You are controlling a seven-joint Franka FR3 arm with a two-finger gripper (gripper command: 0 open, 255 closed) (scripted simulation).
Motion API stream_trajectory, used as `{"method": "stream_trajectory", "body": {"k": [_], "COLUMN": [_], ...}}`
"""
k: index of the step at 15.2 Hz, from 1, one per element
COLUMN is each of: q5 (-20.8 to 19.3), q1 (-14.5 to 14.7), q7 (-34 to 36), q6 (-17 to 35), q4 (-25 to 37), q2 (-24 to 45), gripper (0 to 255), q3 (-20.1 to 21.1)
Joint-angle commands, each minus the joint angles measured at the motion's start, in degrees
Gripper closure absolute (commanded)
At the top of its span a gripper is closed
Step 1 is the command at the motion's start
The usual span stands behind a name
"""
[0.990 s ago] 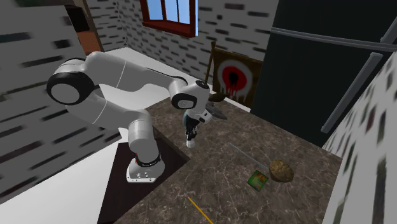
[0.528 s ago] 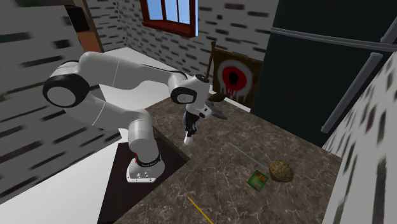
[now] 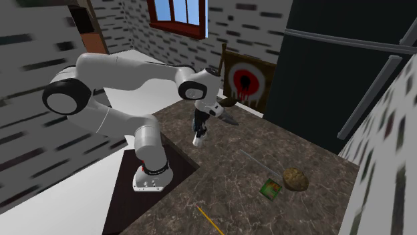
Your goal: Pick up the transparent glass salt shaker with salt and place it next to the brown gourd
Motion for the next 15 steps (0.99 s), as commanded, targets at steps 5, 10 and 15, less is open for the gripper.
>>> {"method": "stream_trajectory", "body": {"k": [5,10,15], "q5": [-0.13,-0.22,-0.28], "q1": [-0.03,-0.03,-0.02], "q7": [0.27,0.50,0.72], "q6": [-4.83,-8.72,-12.44], "q4": [4.11,7.91,11.91], "q2": [-0.70,-0.80,-0.53], "gripper": [255,255,255], "q3": [-0.11,-0.21,-0.29]}}
